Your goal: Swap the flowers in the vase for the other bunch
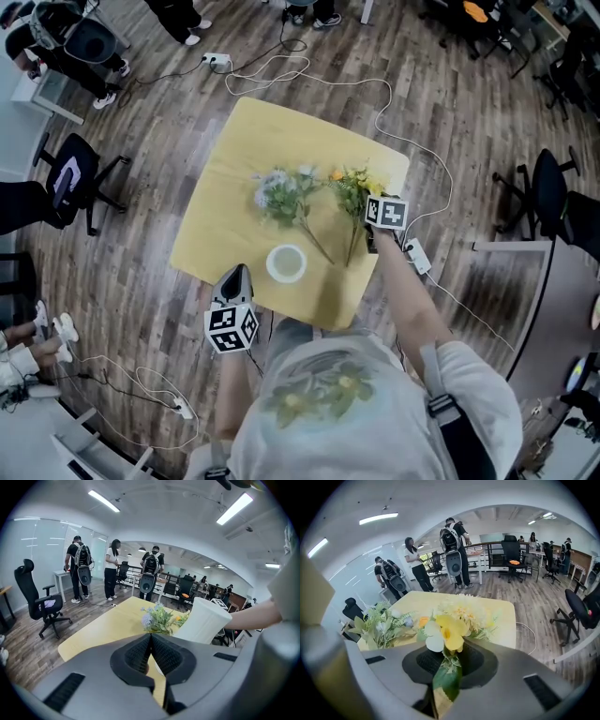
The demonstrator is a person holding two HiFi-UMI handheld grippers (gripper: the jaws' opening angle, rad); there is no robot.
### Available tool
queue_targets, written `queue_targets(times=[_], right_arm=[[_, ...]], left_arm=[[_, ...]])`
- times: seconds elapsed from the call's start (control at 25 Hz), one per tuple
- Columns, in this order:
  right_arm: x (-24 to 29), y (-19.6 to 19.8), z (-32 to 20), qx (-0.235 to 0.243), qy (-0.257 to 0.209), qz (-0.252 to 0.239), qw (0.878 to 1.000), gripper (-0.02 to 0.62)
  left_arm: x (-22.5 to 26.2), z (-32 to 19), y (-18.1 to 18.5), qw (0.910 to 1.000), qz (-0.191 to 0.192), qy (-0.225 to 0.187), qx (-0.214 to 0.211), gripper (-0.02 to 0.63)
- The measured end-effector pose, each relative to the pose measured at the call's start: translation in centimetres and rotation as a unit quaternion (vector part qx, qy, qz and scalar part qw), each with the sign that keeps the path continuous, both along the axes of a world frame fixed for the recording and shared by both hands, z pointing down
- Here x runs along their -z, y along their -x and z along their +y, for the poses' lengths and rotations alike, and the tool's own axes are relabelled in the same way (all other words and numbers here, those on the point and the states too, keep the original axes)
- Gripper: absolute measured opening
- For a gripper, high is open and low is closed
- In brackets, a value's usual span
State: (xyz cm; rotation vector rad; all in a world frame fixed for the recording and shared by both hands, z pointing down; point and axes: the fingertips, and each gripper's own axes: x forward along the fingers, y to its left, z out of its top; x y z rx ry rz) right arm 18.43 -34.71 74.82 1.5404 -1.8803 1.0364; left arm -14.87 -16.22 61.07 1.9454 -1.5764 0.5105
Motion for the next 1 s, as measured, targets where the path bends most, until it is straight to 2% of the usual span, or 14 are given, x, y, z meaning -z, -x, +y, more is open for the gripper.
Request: queue_targets(times=[0.32,0.68,1.0], right_arm=[[3.0,0.5,0.6,0.032,-0.064,0.005,0.997,0.094],[8.1,-0.7,1.0,0.025,-0.129,0.006,0.991,0.091],[13.8,-0.9,1.3,0.032,-0.197,0.0,0.98,0.089]], left_arm=[[0.7,1.2,0.9,0.9999,-0.004,-0.011,0.009,0.017],[2.0,2.3,0.7,0.9996,-0.002,-0.028,0.008,0.017],[2.9,3.6,0.5,0.9992,-0.003,-0.04,0.006,0.017]])
